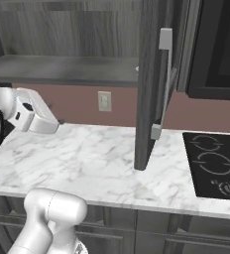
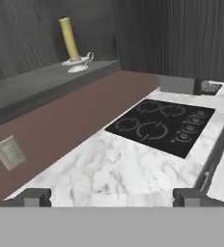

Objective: Get the candle and the liquor from the cabinet and move them to the dining counter.

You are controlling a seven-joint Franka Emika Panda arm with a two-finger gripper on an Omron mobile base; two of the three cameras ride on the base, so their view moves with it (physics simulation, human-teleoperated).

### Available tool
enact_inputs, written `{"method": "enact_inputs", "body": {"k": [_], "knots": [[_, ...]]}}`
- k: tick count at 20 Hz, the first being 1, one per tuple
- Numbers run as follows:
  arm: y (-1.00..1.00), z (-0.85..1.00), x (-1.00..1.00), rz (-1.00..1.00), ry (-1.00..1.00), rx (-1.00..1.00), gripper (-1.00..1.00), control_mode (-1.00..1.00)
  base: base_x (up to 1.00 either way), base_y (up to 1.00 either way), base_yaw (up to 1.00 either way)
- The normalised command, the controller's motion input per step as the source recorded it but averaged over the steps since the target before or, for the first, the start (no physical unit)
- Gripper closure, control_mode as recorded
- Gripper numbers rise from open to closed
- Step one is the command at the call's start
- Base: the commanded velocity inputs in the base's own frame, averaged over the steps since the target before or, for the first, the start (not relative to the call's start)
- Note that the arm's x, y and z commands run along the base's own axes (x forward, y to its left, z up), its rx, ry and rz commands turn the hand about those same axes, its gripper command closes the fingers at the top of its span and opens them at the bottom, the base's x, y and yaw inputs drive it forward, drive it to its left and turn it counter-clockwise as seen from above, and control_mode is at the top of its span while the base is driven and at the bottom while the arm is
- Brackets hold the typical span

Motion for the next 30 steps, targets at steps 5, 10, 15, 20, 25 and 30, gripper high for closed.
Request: {"method": "enact_inputs", "body": {"k": [5,10,15,20,25,30], "knots": [[-0.24,0.17,-0.01,0.05,-0.21,-0.01,-1.0,-1.0,0.0,0.0,0.0],[-0.16,0.28,0.07,0.0,-0.01,0.0,-1.0,-1.0,0.0,0.0,0.0],[-0.08,0.34,0.14,-0.05,0.01,-0.02,-1.0,-1.0,0.0,0.0,0.0],[-0.1,0.26,0.09,-0.04,-0.01,-0.11,-1.0,-1.0,0.0,0.0,0.0],[-0.17,0.17,0.14,-0.07,-0.14,-0.18,-1.0,-1.0,0.0,0.0,0.0],[-0.09,0.07,0.29,-0.05,-0.05,-0.18,-1.0,-1.0,0.0,0.0,0.0]]}}
